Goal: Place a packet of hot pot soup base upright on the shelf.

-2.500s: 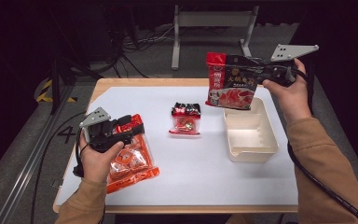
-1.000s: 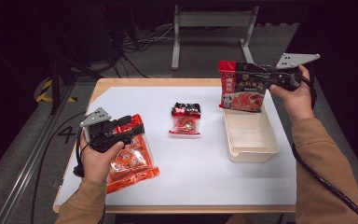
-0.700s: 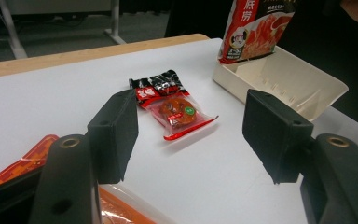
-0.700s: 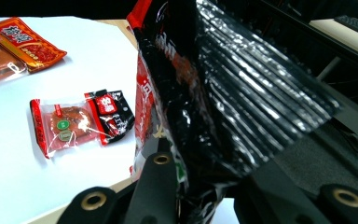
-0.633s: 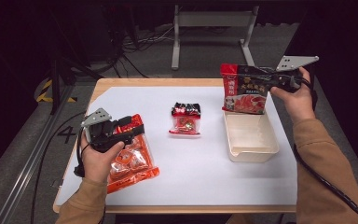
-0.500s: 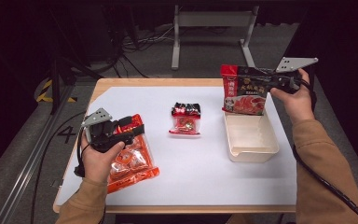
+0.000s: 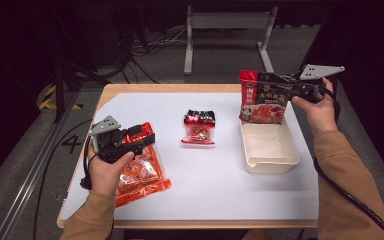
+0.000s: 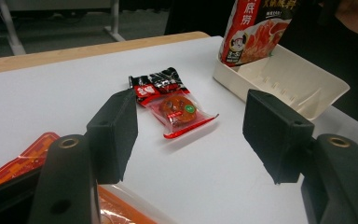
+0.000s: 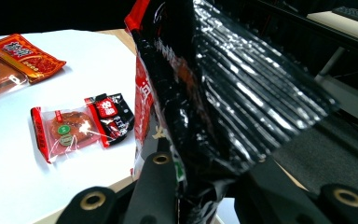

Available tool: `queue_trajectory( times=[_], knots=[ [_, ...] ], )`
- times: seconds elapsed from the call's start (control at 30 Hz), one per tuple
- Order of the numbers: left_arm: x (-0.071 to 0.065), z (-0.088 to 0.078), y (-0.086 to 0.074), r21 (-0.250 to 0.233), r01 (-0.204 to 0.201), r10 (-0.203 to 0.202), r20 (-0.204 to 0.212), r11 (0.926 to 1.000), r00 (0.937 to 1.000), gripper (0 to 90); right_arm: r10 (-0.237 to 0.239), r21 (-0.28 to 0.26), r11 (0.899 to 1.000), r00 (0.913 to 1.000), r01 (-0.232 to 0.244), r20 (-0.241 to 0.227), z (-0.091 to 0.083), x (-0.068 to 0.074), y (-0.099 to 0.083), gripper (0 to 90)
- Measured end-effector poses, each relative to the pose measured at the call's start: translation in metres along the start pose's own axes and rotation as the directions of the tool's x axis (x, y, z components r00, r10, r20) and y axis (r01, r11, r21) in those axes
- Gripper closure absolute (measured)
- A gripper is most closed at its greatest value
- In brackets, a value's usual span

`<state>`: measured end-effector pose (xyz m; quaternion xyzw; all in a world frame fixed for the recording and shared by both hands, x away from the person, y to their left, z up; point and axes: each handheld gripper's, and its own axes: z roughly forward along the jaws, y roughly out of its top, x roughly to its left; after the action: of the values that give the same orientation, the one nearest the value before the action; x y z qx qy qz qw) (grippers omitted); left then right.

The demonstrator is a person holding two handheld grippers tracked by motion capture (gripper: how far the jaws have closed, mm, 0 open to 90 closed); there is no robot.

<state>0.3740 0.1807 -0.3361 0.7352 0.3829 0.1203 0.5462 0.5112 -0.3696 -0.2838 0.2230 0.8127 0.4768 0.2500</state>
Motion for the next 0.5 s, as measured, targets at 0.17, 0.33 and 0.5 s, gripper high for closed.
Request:
queue_trajectory(
  times=[0.17, 0.33, 0.5],
  knots=[
    [0.0002, 0.0002, 0.0, 0.0, -0.006, 0.006, 0.001, 1.0, 1.0, 36.7, -0.008, 0.004, 1.0, 0.9999, 0.008, -0.009, -0.0013, 0.0005, -0.0008, 82.3],
    [-0.0001, 0.0001, 0.0002, -0.001, -0.006, 0.006, 0.002, 1.0, 1.0, 36.6, -0.021, -0.006, 1.0, 0.9993, 0.021, -0.03, -0.0031, 0.0017, -0.0032, 82.0],
    [-0.0012, 0.0012, 0.0, 0.007, 0.0, 0.0, 0.004, 1.0, 1.0, 36.6, -0.026, 0.009, 1.0, 0.9988, 0.026, -0.042, -0.002, 0.004, -0.0068, 80.9]
  ],
)
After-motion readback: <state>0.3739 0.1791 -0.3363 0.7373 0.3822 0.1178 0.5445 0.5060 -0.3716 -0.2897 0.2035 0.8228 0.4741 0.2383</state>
